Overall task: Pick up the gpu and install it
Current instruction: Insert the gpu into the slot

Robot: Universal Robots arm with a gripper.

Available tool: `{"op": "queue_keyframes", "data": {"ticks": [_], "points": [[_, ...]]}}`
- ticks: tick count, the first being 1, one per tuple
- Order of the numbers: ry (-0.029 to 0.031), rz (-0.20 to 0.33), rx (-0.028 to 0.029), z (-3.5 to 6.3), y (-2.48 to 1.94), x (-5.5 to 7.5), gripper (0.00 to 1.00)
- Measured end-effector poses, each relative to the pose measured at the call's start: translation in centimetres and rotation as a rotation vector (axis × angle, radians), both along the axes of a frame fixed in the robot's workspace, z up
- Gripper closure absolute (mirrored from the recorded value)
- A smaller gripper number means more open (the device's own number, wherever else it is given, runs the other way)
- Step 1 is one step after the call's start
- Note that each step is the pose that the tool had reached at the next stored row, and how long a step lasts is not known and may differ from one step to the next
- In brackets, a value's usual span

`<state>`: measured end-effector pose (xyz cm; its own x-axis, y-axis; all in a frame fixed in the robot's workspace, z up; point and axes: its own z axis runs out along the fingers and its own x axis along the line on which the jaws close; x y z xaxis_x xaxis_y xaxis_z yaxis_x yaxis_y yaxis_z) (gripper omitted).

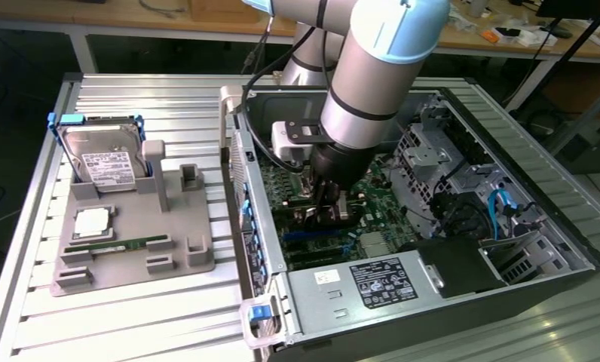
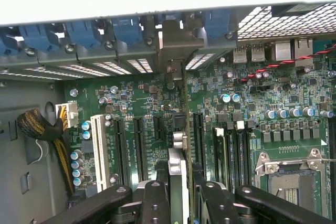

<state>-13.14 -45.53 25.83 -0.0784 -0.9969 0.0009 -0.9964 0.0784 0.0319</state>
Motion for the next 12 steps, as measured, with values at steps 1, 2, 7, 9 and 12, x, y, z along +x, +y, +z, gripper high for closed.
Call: {"op": "queue_keyframes", "data": {"ticks": [1,2,7,9,12], "points": [[0.0000,-0.003,-0.0001,0.00,0.00,0.00,0.72],[0.0000,-0.008,0.0000,0.00,0.00,0.00,0.72],[0.0000,-0.033,-0.0001,0.00,0.00,0.00,0.72],[-0.0001,-0.035,0.0000,0.00,0.00,0.00,0.72],[0.0000,-0.035,0.0000,0.00,0.00,0.00,0.72]]}}
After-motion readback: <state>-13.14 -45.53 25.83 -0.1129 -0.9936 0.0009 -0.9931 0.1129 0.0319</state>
